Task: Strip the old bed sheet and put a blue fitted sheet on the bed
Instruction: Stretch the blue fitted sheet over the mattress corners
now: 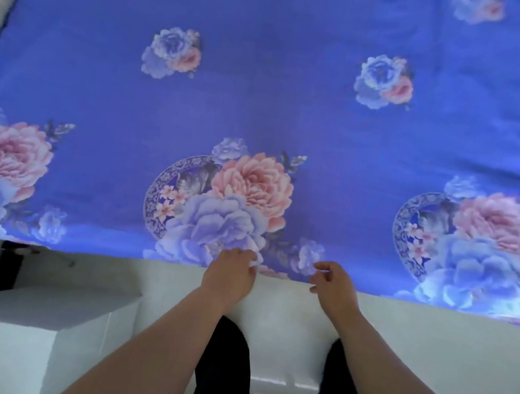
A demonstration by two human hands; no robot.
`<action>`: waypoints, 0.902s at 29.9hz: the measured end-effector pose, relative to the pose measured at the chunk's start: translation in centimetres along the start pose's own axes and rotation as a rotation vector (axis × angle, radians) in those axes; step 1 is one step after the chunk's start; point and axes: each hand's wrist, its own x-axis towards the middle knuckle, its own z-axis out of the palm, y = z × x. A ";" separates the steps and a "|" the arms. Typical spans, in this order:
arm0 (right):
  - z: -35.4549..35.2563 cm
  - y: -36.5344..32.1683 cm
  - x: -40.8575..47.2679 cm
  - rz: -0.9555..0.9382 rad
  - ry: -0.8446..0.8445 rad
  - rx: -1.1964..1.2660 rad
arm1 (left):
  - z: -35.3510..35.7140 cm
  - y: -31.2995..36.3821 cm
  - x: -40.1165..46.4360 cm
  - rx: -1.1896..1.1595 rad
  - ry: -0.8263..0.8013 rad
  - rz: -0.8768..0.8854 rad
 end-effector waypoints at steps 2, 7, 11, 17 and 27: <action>-4.8 2.2 -0.4 0.019 0.024 0.120 | 0.7 5.8 0.1 0.020 -0.012 0.019; -19.7 8.7 -1.0 0.086 0.027 0.332 | 5.8 22.5 0.9 0.040 -0.061 0.109; -32.6 14.0 -1.8 0.150 0.045 0.403 | 9.8 37.0 0.2 0.069 -0.113 0.237; -45.6 19.1 -0.2 0.258 0.199 0.540 | 12.2 51.8 2.3 0.134 -0.192 0.378; -57.0 23.4 7.9 0.405 0.393 0.880 | 13.0 65.9 11.3 0.444 -0.301 0.488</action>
